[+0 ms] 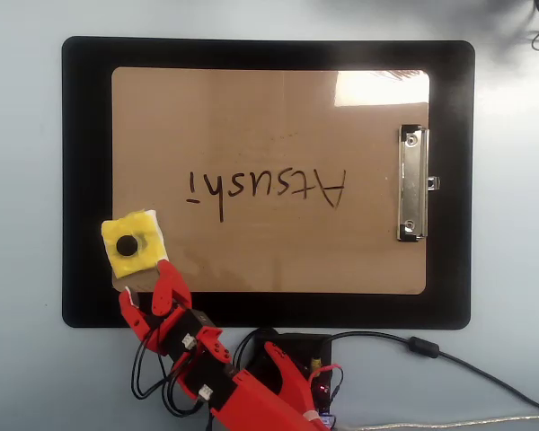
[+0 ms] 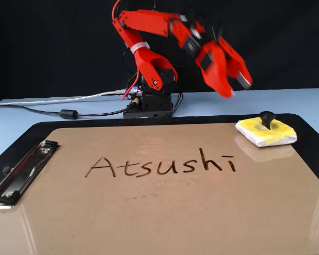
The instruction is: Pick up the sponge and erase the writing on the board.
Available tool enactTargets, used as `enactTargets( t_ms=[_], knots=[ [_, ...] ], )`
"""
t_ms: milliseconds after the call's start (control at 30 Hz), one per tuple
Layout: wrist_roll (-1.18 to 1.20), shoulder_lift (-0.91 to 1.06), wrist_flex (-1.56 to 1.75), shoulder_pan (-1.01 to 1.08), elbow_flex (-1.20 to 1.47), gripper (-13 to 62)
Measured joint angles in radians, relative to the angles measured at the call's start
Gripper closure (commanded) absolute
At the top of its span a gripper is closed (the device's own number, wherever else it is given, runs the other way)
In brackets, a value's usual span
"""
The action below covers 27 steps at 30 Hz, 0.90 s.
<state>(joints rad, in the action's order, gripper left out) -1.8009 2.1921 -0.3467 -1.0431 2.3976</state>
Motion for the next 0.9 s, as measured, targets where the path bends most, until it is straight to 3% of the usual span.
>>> enactTargets(
  t_ms=[133,300,667,800,900],
  knots=[
    [0.018,-0.227,0.393,-0.008,0.057,15.4],
    [0.091,-0.476,0.541,-0.002,-0.034,15.4],
    [0.106,-0.607,0.584,-0.003,-0.057,17.0],
    [0.114,-0.614,0.584,0.006,-0.057,24.9],
    [0.121,-0.624,0.591,0.035,-0.066,36.8]
  ],
)
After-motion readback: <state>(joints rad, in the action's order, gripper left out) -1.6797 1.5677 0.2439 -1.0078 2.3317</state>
